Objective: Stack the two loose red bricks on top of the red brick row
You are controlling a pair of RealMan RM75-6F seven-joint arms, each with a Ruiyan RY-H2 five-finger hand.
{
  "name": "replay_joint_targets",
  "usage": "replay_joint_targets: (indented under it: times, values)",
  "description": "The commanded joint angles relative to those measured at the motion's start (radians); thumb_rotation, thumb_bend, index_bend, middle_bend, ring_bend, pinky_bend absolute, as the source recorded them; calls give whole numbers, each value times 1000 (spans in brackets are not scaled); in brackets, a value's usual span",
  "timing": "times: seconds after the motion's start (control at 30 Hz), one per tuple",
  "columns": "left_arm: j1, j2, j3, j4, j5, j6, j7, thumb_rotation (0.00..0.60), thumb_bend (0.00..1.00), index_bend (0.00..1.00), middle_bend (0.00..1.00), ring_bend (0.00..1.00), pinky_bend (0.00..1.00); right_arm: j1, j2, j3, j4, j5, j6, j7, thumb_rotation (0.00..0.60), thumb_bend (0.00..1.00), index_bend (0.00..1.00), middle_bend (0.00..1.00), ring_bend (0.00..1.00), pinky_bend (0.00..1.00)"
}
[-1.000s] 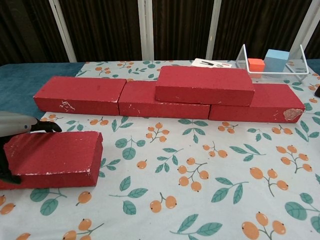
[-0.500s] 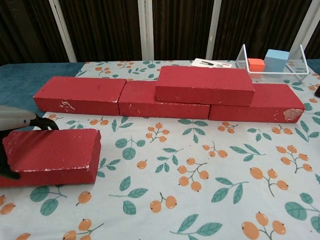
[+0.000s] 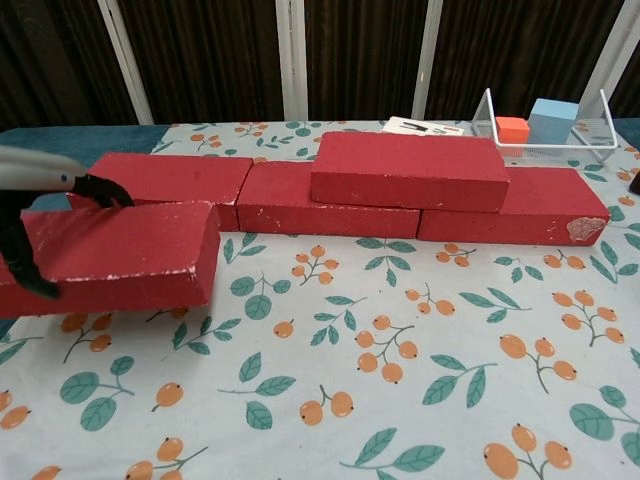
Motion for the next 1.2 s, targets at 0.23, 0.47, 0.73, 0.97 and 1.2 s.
replay_joint_targets:
  times: [0.23,0.47,0.73,0.97,1.2]
  values:
    - [-284,169,-95,146,-291,-279,32,600,0,311,310,0,23,25,-26,32,30,101,-43,-44,600,80,0,0,0,0]
    - [-422,98,-35,345,-367,-384,63,600,0,336,310,0,24,18,-26,55,30,140,-18,-47,600,80,0,0,0,0]
    - [-500,-37,48,561,-353,-468,50,600,0,352,306,0,24,1,-20,57,20,139,18,-51,600,80,0,0,0,0]
    - [-532,-97,87,647,-343,-494,1,600,0,352,302,0,24,-8,-15,62,19,140,35,-41,600,80,0,0,0,0]
    - [-563,-129,130,691,-341,-495,-48,600,0,351,304,0,24,-11,-12,63,22,136,35,-31,600,80,0,0,0,0]
